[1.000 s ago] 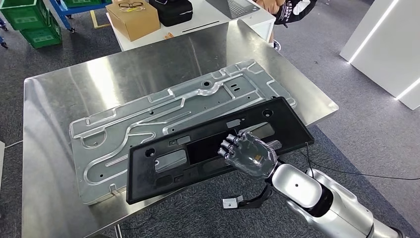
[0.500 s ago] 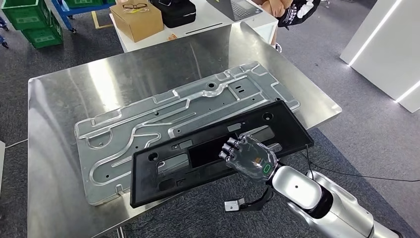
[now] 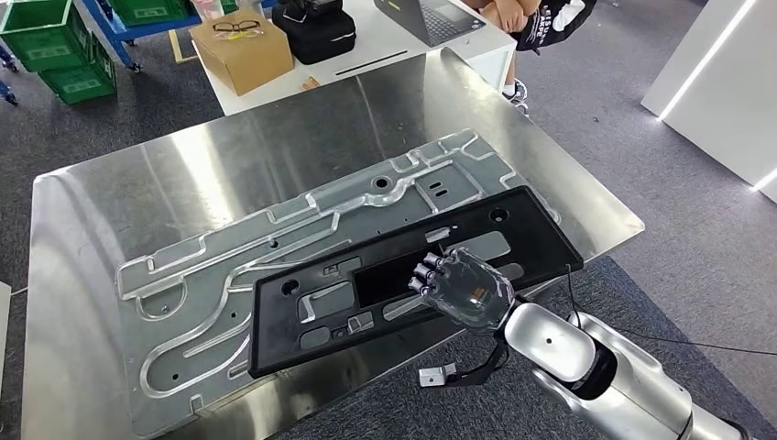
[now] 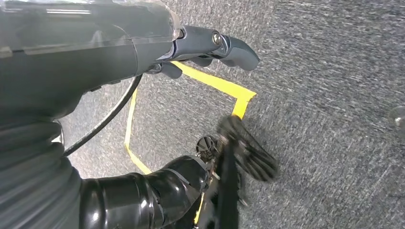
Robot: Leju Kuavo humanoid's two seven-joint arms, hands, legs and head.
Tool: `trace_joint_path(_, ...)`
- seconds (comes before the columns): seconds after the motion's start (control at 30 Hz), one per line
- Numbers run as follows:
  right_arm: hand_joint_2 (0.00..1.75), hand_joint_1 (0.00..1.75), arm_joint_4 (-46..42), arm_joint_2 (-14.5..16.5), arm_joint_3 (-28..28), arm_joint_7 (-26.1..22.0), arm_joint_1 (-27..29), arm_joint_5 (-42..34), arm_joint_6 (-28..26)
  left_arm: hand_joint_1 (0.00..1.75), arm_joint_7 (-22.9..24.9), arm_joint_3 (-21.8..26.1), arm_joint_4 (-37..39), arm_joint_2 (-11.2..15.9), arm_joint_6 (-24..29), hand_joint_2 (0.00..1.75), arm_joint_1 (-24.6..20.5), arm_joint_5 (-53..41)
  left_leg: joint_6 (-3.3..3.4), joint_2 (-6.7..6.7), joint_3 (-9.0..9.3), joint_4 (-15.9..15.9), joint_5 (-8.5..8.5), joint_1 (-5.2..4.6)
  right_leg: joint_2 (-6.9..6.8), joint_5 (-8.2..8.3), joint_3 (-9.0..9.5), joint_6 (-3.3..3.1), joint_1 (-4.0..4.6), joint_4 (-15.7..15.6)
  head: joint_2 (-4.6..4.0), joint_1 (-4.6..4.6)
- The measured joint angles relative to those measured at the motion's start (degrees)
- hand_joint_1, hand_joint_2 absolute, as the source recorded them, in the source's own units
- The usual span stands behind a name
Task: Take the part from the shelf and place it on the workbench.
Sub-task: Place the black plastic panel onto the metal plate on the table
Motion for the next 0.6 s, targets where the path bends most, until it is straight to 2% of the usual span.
trace_joint_path(0.07,1.75,1.75,0.1,0.0,0.0,0.0,0.1,-0.2,0.1,0.0,0.1,0.0,0.0,0.0,0.1,1.75,0.3,0.0,0.01,-0.02,0.74,-7.1,7.12,0.26,0.19,-1.84,2.05,0.52,-0.19,0.0,0.01,0.03)
trace_joint_path(0.1,1.75,1.75,0.1,0.0,0.1,0.0,0.1,-0.2,0.1,0.0,0.1,0.1,0.0,0.0,0.1,1.75,0.4,0.0,0.18,-0.04,1.55,-10.2,9.48,0.18,0.27,-2.71,2.8,0.94,-0.13,0.0,0.0,0.03)
trace_joint_path(0.13,1.75,1.75,0.2,0.0,0.1,0.0,0.1,-0.3,0.1,0.0,0.1,0.1,0.0,0.0,0.1,1.75,0.4,0.0,0.47,-0.05,2.25,-12.0,10.3,0.05,0.3,-3.41,3.27,1.38,-0.12,0.0,0.0,0.03)
trace_joint_path(0.23,1.75,1.75,0.3,0.0,0.2,-0.1,0.1,-0.4,0.1,0.0,0.1,0.1,0.0,0.1,0.2,1.75,0.1,0.0,1.67,-0.09,3.23,-12.8,8.71,-0.53,0.28,-4.59,4.2,2.69,-0.35,-0.5,0.01,-0.01)
trace_joint_path(0.3,1.75,1.75,0.3,0.0,0.2,-0.1,0.0,-0.4,0.1,0.0,0.1,0.1,0.0,0.1,0.2,1.75,-0.1,0.0,2.39,-0.14,4.07,-13.7,8.23,-0.41,0.22,-5.73,4.16,3.04,-0.49,0.6,0.0,0.01)
trace_joint_path(0.33,1.75,1.75,0.3,0.0,0.2,-0.1,-0.1,-0.4,0.1,0.0,0.1,0.1,0.0,0.1,0.2,1.75,-0.1,0.0,2.71,-0.13,4.55,-14.1,8.06,-0.26,0.22,-6.87,2.95,3.1,-0.47,3.1,0.0,0.04)
trace_joint_path(0.37,1.75,1.75,0.3,0.0,0.2,-0.1,-0.1,-0.4,0.1,0.0,0.0,0.1,0.0,0.1,0.2,1.75,0.0,0.0,2.98,-0.11,4.89,-14.3,7.86,-0.24,0.23,-8.27,0.75,3.11,-0.42,6.9,-0.01,0.06)
trace_joint_path(0.4,1.75,1.75,0.4,-0.1,0.2,-0.1,-0.1,-0.4,0.1,0.0,0.0,0.1,0.0,0.1,0.2,1.75,0.0,0.0,3.22,-0.1,5.1,-14.3,7.6,-0.28,0.23,-9.6,-2.12,3.17,-0.35,11.2,0.0,0.07)
trace_joint_path(0.43,1.75,1.75,0.4,-0.1,0.2,-0.1,0.0,-0.5,0.1,0.0,0.0,0.1,0.0,0.1,0.2,1.75,0.1,0.0,3.36,-0.14,5.29,-14.3,7.33,-0.33,0.23,-10.24,-4.9,3.26,-0.29,14.9,0.0,0.07)
trace_joint_path(0.47,1.75,1.75,0.5,-0.1,0.3,-0.1,0.2,-0.5,0.2,0.0,0.0,0.1,0.0,0.1,0.2,1.75,0.1,0.0,3.41,-0.22,5.52,-14.2,7.04,-0.38,0.23,-9.71,-7.01,3.31,-0.25,17.0,0.0,0.07)
trace_joint_path(0.5,1.75,1.75,0.5,-0.2,0.3,-0.1,0.2,-0.5,0.2,0.0,0.1,0.1,0.0,0.1,0.2,1.75,0.1,0.0,3.4,-0.35,5.81,-14.0,6.73,-0.4,0.23,-7.93,-8.1,3.31,-0.24,16.7,0.01,0.08)
trace_joint_path(0.53,1.75,1.75,0.5,-0.2,0.4,-0.1,0.3,-0.6,0.2,0.0,0.0,0.1,0.0,0.1,0.2,1.75,0.1,0.0,3.31,-0.49,6.14,-13.9,6.41,-0.39,0.22,-5.22,-8.05,3.26,-0.25,14.3,0.0,0.07)
trace_joint_path(0.57,1.75,1.75,0.5,-0.2,0.4,-0.1,0.3,-0.7,0.2,0.0,0.0,0.1,0.0,0.1,0.1,1.75,0.1,0.0,3.12,-0.63,6.47,-13.7,6.09,-0.37,0.19,-2.39,-7.27,3.16,-0.26,10.6,0.0,0.08)
trace_joint_path(0.6,1.75,1.75,0.5,-0.2,0.4,-0.1,0.2,-0.7,0.3,0.0,-0.2,0.1,0.0,0.1,0.0,1.75,0.1,0.1,2.84,-0.76,6.67,-13.4,5.76,-0.46,0.17,-0.39,-6.39,2.99,-0.15,7.3,0.0,0.08)
